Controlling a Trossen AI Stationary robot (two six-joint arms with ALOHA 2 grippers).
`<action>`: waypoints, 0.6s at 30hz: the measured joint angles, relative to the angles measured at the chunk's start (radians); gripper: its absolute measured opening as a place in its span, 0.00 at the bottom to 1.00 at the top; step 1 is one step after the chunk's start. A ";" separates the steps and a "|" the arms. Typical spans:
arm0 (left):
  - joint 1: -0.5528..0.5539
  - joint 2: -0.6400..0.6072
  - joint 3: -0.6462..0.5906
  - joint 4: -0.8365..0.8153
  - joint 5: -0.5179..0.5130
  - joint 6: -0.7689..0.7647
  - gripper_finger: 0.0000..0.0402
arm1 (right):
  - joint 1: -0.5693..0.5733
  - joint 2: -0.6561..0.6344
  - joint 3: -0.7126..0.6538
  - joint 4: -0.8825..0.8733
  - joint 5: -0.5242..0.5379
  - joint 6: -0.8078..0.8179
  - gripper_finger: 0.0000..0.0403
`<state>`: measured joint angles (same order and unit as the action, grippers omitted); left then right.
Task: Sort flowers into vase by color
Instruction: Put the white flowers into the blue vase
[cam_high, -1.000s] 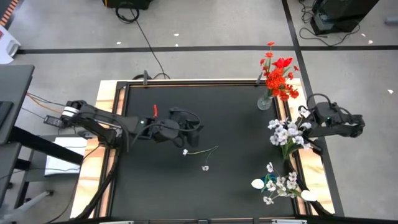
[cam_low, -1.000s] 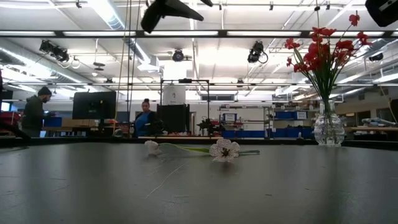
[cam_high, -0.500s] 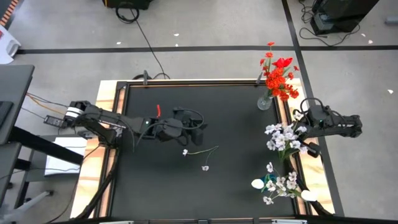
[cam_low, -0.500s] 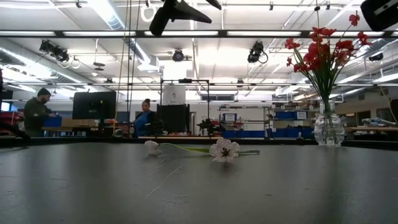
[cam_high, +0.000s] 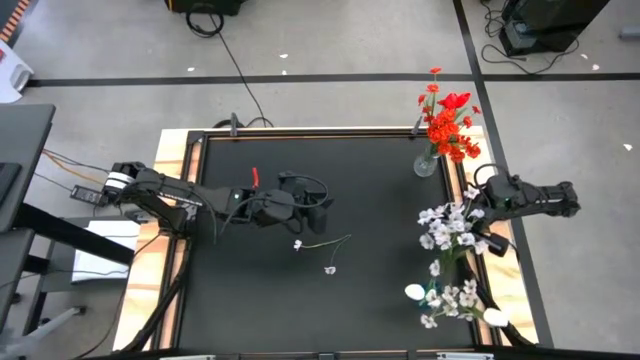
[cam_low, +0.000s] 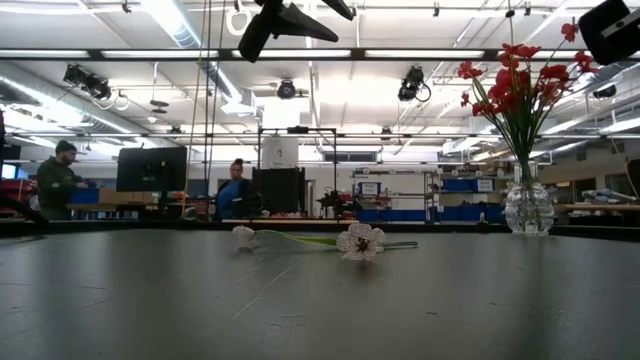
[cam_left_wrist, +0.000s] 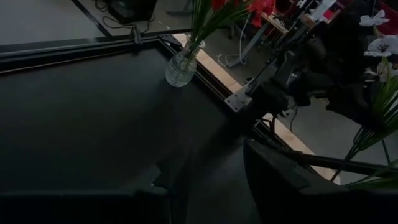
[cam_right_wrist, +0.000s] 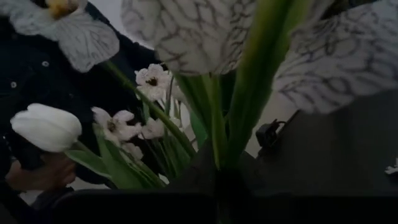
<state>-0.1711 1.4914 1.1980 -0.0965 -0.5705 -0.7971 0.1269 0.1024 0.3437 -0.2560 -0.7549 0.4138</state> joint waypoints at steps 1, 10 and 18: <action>0.000 0.000 0.000 -0.004 0.000 0.000 0.37 | 0.004 0.000 -0.005 0.001 0.005 -0.010 0.06; 0.000 0.000 0.000 -0.013 0.000 0.025 0.37 | 0.016 0.002 -0.021 -0.001 0.021 -0.110 0.08; 0.002 0.000 0.000 -0.013 0.000 0.054 0.37 | 0.016 0.002 -0.005 0.000 0.049 -0.180 0.07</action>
<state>-0.1696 1.4914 1.1980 -0.1096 -0.5705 -0.7431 0.1429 0.1047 0.3385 -0.2564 -0.7061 0.2339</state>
